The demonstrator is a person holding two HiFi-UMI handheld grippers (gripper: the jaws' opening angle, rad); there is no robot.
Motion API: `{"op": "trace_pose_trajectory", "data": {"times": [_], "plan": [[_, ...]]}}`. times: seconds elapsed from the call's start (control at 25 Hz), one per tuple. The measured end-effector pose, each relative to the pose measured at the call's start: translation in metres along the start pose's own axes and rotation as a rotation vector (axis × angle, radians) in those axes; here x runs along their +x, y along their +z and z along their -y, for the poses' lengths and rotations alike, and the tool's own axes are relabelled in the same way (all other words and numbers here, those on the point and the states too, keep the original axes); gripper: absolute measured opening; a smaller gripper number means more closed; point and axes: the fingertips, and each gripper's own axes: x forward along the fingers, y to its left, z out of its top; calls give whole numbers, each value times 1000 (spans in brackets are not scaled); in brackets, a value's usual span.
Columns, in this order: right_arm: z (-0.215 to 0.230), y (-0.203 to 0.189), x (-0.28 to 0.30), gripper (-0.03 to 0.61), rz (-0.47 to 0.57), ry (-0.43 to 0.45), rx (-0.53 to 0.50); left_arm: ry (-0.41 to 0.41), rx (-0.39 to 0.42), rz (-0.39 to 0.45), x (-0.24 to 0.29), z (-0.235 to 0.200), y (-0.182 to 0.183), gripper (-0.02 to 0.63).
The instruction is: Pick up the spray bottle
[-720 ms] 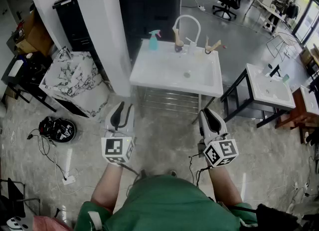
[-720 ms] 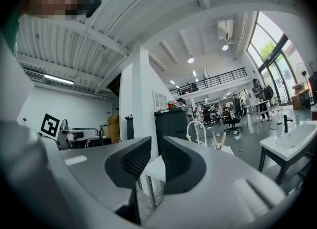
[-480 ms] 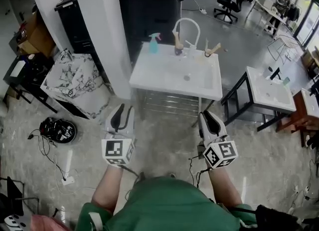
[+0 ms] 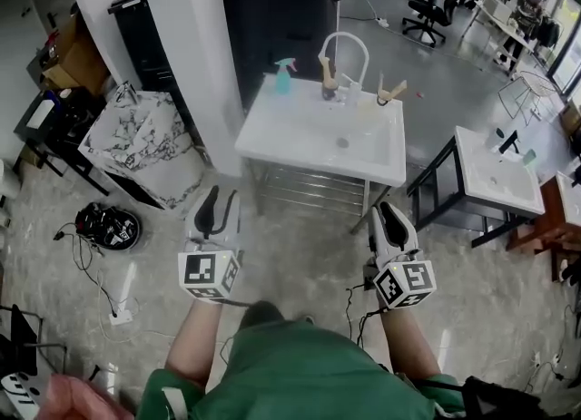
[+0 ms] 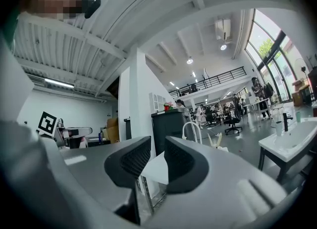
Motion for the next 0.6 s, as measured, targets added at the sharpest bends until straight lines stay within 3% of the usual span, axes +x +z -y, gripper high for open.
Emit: {"op": "trace_pose_trajectory", "data": {"times": [0.12, 0.28, 0.6], "plan": [[9, -6, 5, 77, -11, -14, 5, 7, 11, -29, 6, -3, -9, 164], [21, -14, 30, 135, -34, -28, -32, 5, 12, -49, 32, -12, -26, 167], [31, -22, 123, 135, -67, -61, -36, -46, -40, -70, 119, -64, -58, 172]]}}
